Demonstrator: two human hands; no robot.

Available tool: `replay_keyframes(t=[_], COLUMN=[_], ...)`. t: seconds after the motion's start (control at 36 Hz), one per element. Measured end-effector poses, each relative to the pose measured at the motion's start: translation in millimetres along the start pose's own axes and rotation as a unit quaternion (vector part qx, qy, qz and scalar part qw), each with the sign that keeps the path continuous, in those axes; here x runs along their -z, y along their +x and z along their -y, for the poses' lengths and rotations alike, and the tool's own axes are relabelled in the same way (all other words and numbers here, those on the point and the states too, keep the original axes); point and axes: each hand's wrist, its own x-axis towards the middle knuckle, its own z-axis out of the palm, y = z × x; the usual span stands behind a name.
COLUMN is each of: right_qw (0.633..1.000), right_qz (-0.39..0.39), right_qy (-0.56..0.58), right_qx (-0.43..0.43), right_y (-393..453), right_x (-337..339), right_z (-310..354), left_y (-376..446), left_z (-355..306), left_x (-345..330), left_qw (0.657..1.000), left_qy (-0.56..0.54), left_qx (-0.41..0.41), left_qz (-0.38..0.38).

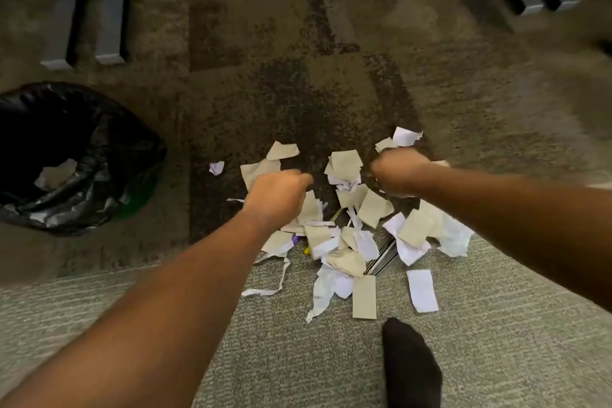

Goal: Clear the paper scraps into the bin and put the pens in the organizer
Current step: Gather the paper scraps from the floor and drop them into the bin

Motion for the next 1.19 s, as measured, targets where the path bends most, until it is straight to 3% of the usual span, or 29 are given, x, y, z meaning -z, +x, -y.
replay_keyframes(t=[0.14,0.33,0.42,0.56,0.72,0.94,1.0,1.08,1.19], right_qw=[0.993,0.989,0.992,0.979,0.969,0.939,0.928,0.914,0.906], right_qz=[0.066,0.053,0.074,0.185,0.213,0.225,0.225,0.213,0.158], right_qy=[-0.052,-0.056,-0.017,0.068,0.127,0.258,0.294,0.340,0.387], right_qx=[0.086,0.129,0.099,0.044,0.008,-0.033,-0.049,-0.053,-0.063], right_y=[-6.2,-1.3,7.3,30.2,50.8,62.7,62.9,65.3,75.1], right_x=[-28.1,-40.6,-36.5,-10.0,16.4,16.8,18.6,20.4,17.8], right_z=[17.5,30.0,28.4,9.2,-14.5,-24.8,-26.3,-27.6,-25.0], left_y=[-5.3,-2.3,-1.6,-0.1,1.3,4.8,7.8,14.0,19.2], left_z=[3.6,3.9,0.9,-0.5,-0.5,3.1,7.2,14.4,20.6], left_x=[-6.7,-30.1,-36.1,-47.9,-59.4,-63.5,-63.6,-61.1,-53.9], left_qw=[0.999,0.997,0.996,0.989,0.979,0.988,0.988,0.971,0.906], left_qy=[-0.032,-0.042,-0.038,-0.016,-0.005,0.020,-0.020,-0.167,-0.383], left_qx=[0.002,-0.004,0.025,0.007,-0.001,-0.007,0.011,0.058,0.177], left_qz=[-0.001,0.069,0.077,0.146,0.204,0.156,0.155,0.158,0.011])
